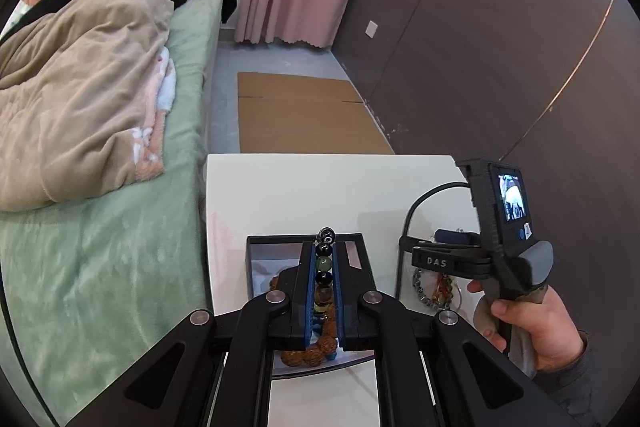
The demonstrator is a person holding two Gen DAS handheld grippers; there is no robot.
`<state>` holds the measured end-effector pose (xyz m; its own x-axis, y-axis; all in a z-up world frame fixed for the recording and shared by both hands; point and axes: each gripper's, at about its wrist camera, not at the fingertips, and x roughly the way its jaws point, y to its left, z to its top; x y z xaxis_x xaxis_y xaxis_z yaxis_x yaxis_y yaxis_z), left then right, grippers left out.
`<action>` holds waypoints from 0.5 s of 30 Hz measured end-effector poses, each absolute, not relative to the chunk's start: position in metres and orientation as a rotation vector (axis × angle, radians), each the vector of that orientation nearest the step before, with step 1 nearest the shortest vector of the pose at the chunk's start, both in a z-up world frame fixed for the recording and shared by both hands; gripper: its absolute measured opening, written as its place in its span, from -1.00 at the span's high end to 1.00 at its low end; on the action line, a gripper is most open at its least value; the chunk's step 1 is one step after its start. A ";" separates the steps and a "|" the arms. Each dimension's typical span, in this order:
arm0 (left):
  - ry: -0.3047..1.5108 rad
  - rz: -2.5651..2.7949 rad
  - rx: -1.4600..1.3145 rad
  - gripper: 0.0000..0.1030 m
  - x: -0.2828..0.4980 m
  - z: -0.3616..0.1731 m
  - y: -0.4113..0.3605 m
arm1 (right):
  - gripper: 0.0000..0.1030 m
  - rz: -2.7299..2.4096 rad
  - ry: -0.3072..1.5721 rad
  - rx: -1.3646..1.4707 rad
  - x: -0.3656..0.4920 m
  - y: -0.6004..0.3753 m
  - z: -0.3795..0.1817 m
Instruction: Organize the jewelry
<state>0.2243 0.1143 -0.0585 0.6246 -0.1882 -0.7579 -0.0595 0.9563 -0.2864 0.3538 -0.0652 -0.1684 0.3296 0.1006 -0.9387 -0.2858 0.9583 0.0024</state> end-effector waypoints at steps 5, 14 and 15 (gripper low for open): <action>0.904 -0.093 -0.320 0.85 0.225 -0.064 0.115 | 0.17 0.260 1.205 -0.139 0.350 -0.072 -0.159; 0.919 -0.169 -0.389 0.83 0.235 -0.073 0.102 | 0.17 0.353 1.155 0.013 0.326 -0.097 -0.120; 0.936 -0.173 -0.396 0.76 0.238 -0.075 0.102 | 0.17 0.361 1.149 0.022 0.324 -0.097 -0.116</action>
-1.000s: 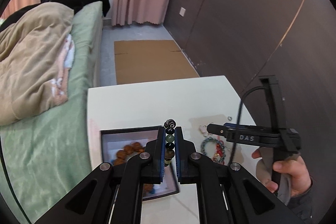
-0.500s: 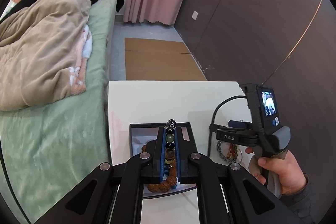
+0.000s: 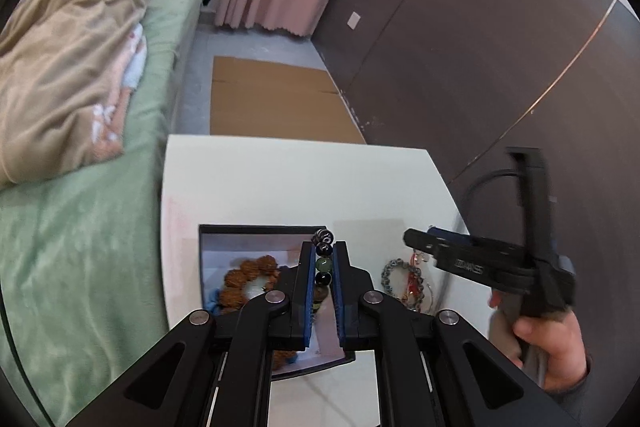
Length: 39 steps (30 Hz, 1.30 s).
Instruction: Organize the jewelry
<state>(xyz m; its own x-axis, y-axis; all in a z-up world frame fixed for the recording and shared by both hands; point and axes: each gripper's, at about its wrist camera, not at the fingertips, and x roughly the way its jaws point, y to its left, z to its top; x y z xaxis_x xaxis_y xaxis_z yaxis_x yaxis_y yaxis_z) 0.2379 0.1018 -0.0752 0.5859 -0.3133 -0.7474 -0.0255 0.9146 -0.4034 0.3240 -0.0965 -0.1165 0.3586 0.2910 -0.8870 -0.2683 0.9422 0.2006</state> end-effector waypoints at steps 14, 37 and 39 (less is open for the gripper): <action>0.919 -0.080 -0.399 -0.09 0.211 -0.068 0.130 | 0.17 0.563 1.080 0.070 0.288 -0.044 -0.076; 0.843 0.047 -0.408 -0.94 0.163 -0.045 0.175 | -0.33 0.749 1.119 0.208 0.257 -0.005 -0.067; 0.836 0.036 -0.403 -0.95 0.162 -0.044 0.171 | -0.39 0.719 1.102 0.220 0.252 -0.021 -0.065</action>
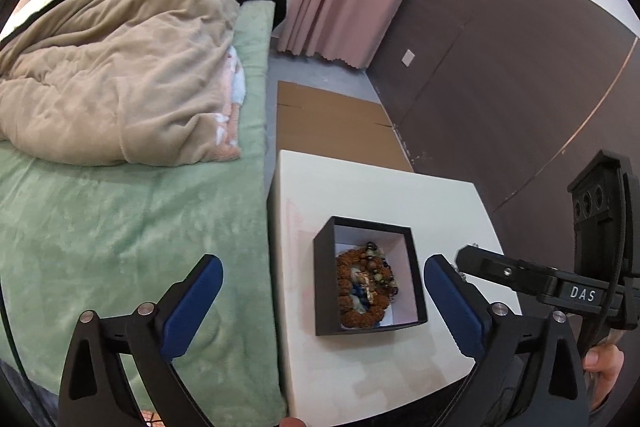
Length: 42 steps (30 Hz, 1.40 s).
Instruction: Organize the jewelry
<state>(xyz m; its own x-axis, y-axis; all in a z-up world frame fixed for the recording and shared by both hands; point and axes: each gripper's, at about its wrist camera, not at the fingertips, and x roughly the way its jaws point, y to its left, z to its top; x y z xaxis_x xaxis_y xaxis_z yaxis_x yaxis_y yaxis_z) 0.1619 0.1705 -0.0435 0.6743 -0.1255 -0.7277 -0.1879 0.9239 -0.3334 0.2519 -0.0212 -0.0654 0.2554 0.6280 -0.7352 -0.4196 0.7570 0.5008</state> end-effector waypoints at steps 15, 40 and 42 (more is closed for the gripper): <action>0.857 -0.110 -0.315 -0.99 0.178 -0.039 0.091 | -0.66 0.520 1.025 0.370 0.237 -0.148 -0.068; 1.063 -0.190 -0.155 -0.41 0.240 -0.082 -0.037 | -0.66 0.317 0.967 0.510 0.242 -0.270 -0.118; 1.087 -0.188 -0.159 -0.29 0.245 -0.089 -0.040 | -0.66 0.319 0.971 0.505 0.244 -0.272 -0.121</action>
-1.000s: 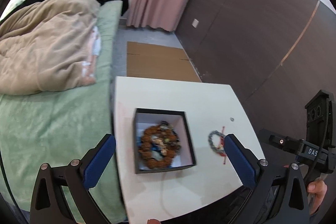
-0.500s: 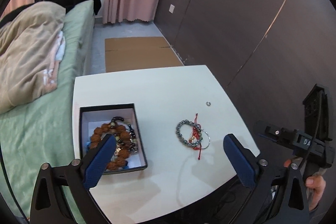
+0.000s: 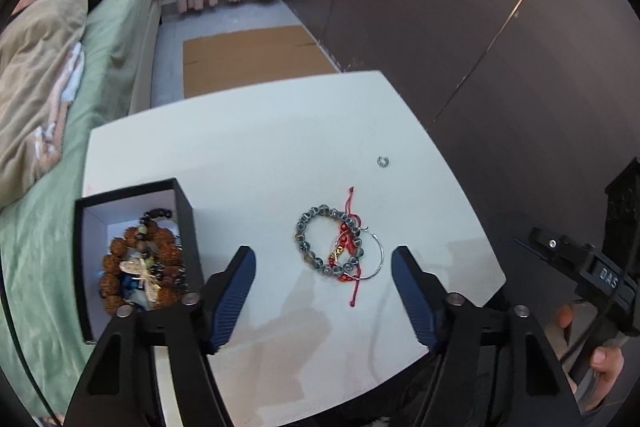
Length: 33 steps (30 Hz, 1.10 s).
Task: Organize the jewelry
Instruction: 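Grasp the grey bead bracelet with the left tool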
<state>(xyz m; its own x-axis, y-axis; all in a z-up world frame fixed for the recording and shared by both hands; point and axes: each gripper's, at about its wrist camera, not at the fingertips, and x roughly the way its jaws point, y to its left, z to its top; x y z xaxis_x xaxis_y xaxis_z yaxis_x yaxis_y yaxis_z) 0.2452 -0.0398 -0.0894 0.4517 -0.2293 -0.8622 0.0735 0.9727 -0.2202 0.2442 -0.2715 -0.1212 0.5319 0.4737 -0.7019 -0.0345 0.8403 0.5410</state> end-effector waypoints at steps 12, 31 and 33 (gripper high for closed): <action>1.219 -0.115 -0.111 -0.02 0.273 -0.128 -0.059 | -0.66 0.303 1.008 0.479 0.257 -0.287 -0.145; 1.274 -0.065 -0.123 0.81 0.285 -0.166 -0.057 | -0.66 0.325 1.048 0.429 0.262 -0.279 -0.154; 1.245 -0.086 -0.124 0.81 0.280 -0.158 -0.057 | -0.66 0.334 1.059 0.419 0.261 -0.274 -0.155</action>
<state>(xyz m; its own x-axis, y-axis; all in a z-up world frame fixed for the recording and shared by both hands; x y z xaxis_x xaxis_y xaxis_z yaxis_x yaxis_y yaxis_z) 0.2797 -0.0568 -0.1580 0.3185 -0.1327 -0.9386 -0.0029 0.9900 -0.1410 0.2613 -0.2739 -0.1546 0.4527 0.4580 -0.7650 -0.0644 0.8725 0.4843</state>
